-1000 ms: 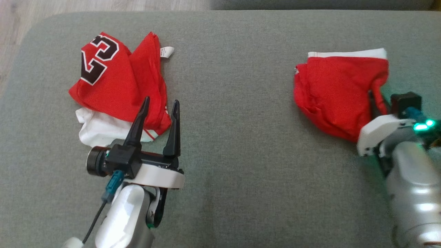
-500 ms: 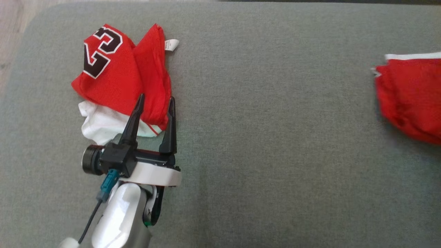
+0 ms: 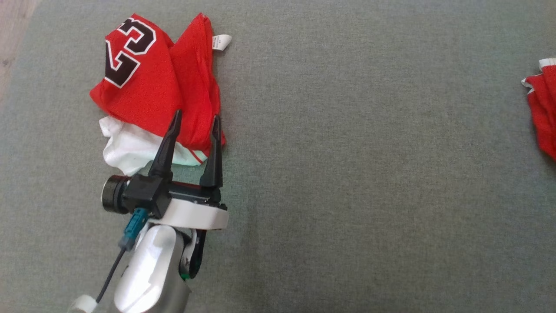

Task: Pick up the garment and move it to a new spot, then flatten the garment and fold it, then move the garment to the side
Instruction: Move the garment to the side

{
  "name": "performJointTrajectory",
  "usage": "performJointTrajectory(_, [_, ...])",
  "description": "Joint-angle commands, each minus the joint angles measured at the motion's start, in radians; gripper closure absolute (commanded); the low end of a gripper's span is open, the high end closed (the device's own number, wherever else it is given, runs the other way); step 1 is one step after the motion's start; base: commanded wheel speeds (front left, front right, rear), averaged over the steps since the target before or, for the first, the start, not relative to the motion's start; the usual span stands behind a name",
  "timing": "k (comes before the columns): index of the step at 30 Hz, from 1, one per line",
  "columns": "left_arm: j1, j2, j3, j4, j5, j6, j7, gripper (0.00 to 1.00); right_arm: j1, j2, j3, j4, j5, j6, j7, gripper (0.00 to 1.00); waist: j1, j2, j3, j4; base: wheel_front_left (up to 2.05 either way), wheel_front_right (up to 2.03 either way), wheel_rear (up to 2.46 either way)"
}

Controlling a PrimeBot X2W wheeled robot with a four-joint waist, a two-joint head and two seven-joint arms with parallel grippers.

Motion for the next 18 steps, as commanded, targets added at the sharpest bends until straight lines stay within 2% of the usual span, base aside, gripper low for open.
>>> performJointTrajectory(1, [-0.034, 0.01, 0.038, -0.035, -0.003, -0.002, -0.005, 0.0, 0.004, -0.043, 0.001, -0.031, -0.009, -0.001, 0.003, 1.0, -0.0001, 0.0, 0.003, 0.0, 0.0, 0.0, 0.0])
performJointTrajectory(3, [-0.038, 0.01, 0.04, -0.034, -0.002, -0.004, -0.005, 0.0, 0.004, -0.041, -0.018, -0.046, -0.022, -0.001, 0.011, 0.96, -0.0001, 0.0, 0.008, -0.001, 0.0, 0.0, 0.0])
performJointTrajectory(4, [-0.039, 0.01, 0.041, -0.033, -0.001, -0.004, -0.005, 0.0, 0.005, -0.04, -0.029, -0.057, -0.029, -0.001, 0.011, 0.08, -0.0001, 0.0, 0.009, -0.002, 0.0, 0.0, 0.0])
performJointTrajectory(5, [-0.041, 0.01, 0.041, -0.032, 0.0, -0.004, -0.005, 0.0, 0.005, -0.035, -0.042, -0.068, -0.034, -0.001, 0.012, 0.0, -0.0001, 0.0, 0.009, -0.003, 0.0, 0.0, 0.0])
performJointTrajectory(12, [-0.041, 0.01, 0.044, -0.019, 0.004, -0.005, -0.005, 0.0, 0.026, 0.019, -0.129, -0.144, -0.069, -0.001, 0.012, 0.0, -0.0001, 0.0, -0.026, -0.019, 0.0, 0.0, 0.0])
performJointTrajectory(18, [-0.023, 0.01, 0.052, -0.02, 0.004, -0.003, -0.005, 0.0, 0.035, 0.13, -0.222, -0.25, -0.047, -0.001, -0.038, 0.0, -0.0001, 0.0, -0.096, -0.041, 0.0, 0.0, 0.0])
